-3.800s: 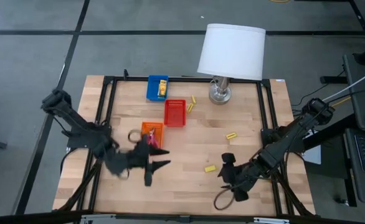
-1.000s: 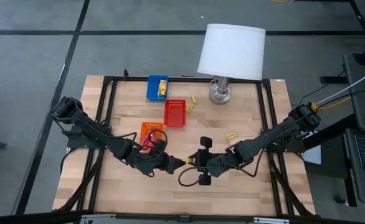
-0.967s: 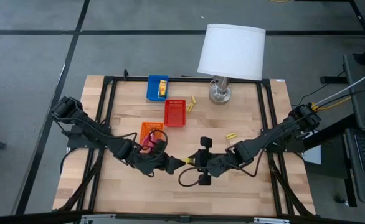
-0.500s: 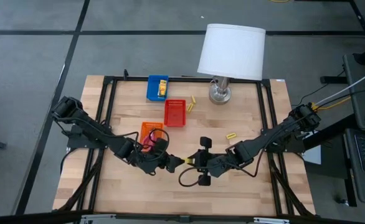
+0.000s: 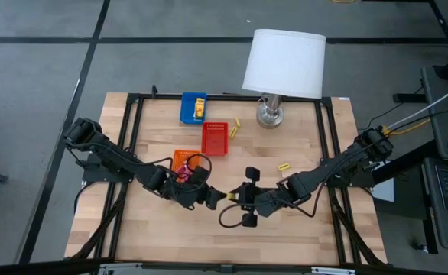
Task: Pick & Place School Supplies
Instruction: Put the yellow eraser into the red bin
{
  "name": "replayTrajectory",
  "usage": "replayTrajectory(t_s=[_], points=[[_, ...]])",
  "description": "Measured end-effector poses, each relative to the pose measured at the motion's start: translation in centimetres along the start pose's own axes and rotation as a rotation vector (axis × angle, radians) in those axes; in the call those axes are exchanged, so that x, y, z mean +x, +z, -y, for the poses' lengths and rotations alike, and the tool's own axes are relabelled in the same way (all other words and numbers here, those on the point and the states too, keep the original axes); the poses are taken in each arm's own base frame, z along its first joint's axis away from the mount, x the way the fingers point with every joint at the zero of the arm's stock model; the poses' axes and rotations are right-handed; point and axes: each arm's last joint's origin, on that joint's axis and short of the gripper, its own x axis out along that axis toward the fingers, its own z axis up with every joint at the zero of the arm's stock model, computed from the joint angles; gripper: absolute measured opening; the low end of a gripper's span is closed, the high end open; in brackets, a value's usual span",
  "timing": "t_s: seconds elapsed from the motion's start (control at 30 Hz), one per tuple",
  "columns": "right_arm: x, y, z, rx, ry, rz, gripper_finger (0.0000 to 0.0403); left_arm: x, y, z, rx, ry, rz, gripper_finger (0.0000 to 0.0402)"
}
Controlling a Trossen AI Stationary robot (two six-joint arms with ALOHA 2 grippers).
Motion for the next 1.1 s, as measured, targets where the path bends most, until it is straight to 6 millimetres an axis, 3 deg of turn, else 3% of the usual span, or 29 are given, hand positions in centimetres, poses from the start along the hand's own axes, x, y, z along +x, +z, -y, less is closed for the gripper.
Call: replayTrajectory(t_s=[0.13, 0.37, 0.8, 0.97, 1.1], points=[[0.0, 0.0, 0.0, 0.000, 0.000, 0.000, 0.0094, 0.0, 0.0, 0.1, 0.029, -0.006, 0.006, 0.0018], [0.0, 0.1, 0.0, 0.017, 0.001, 0.013, 0.0099, -0.1, 0.0, 0.2, 0.042, -0.014, 0.025, 0.0017], [-0.1, -0.2, 0.2, 0.146, -0.062, 0.001, 0.0189, -0.1, 0.1, -0.8, 0.053, 0.090, 0.116, 0.0014], [-0.6, -1.1, -0.5, 0.179, -0.061, -0.056, 0.0189, 0.2, 1.6, -2.1, 0.034, 0.209, 0.264, 0.0012], [-1.3, -2.0, -1.3, 0.210, -0.060, -0.103, 0.0183, 1.0, 4.4, -3.2, 0.028, 0.308, 0.378, 0.0012]])
